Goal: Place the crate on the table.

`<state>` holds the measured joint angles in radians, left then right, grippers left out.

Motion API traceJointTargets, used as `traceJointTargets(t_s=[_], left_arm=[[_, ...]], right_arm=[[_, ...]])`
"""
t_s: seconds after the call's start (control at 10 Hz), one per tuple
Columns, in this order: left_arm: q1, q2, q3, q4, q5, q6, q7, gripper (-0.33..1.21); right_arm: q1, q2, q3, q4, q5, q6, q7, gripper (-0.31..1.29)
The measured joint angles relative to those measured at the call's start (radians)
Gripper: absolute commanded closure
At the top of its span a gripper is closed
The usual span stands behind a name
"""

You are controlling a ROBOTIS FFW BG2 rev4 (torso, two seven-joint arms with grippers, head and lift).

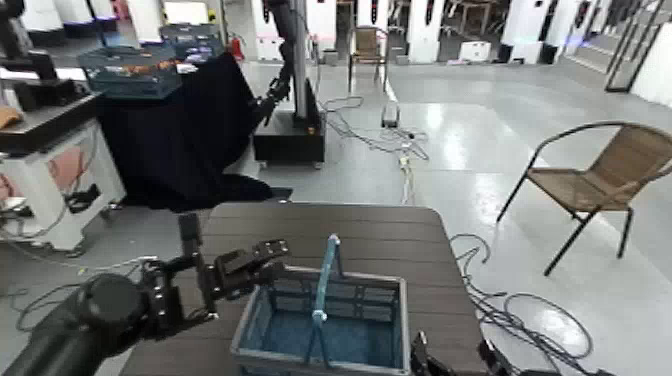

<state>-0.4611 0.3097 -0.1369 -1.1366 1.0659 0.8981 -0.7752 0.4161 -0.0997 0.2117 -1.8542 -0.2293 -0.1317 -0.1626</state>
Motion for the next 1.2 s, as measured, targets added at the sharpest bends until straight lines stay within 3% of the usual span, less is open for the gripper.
traceJointTargets(t_s=[0.2, 0.5, 0.7, 1.0, 1.2], left_arm=[[0.137, 0.009, 0.089, -0.186, -0.003, -0.102, 0.088, 0.1], [0.327, -0.003, 0.157, -0.37, -0.139, -0.371, 0.125, 0.09], [0.453, -0.018, 0.168, -0.471, -0.247, -0.575, 0.232, 0.1], [0.637, -0.063, 0.153, -0.592, -0.429, -0.857, 0.437, 0.1], [0.737, -0.113, 0.133, -0.609, -0.539, -1.039, 0.527, 0.1]], right_arm=[[0.002, 0.0, -0.003, -0.002, 0.001, -0.002, 0.0, 0.12], [0.005, 0.0, -0.007, -0.002, 0.001, -0.007, 0.0, 0.13], [0.008, 0.001, -0.009, -0.002, 0.001, -0.012, 0.0, 0.13], [0.014, 0.002, -0.014, -0.003, 0.001, -0.021, 0.0, 0.13], [0.02, 0.004, -0.019, -0.006, 0.002, -0.027, 0.0, 0.13]])
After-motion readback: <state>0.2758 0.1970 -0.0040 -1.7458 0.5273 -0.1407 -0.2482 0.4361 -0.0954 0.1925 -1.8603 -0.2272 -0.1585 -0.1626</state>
